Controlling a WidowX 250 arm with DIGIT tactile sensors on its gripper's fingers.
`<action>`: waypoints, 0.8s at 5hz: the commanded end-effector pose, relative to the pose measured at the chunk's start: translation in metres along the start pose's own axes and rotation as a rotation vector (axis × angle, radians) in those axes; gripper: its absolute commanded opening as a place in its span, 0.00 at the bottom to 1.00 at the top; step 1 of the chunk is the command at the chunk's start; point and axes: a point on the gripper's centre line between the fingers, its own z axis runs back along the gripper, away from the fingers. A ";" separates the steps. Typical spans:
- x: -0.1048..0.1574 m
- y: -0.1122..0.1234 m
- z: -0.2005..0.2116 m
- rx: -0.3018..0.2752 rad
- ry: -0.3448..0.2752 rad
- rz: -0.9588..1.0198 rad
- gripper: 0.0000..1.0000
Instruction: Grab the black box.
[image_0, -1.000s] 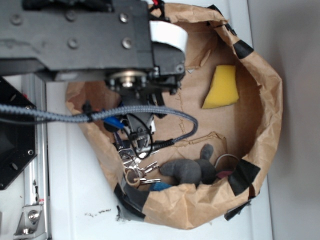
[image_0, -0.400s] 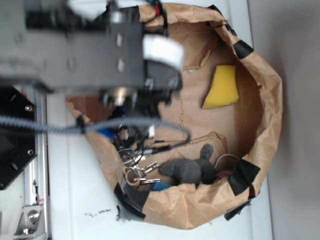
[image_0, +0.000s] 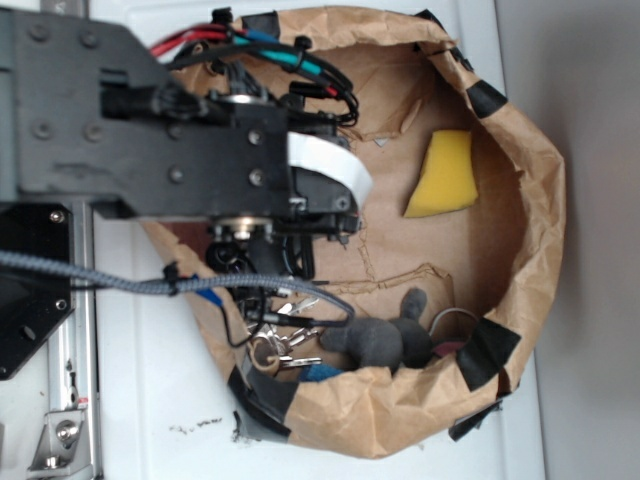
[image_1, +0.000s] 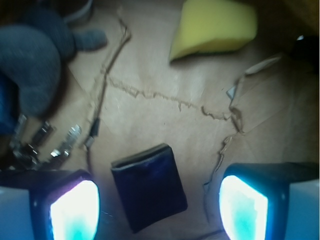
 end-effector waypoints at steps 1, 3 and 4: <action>-0.006 0.023 -0.007 -0.066 0.043 -0.075 1.00; -0.019 0.020 -0.033 -0.005 0.020 -0.139 1.00; -0.015 0.016 -0.037 -0.007 0.006 -0.154 1.00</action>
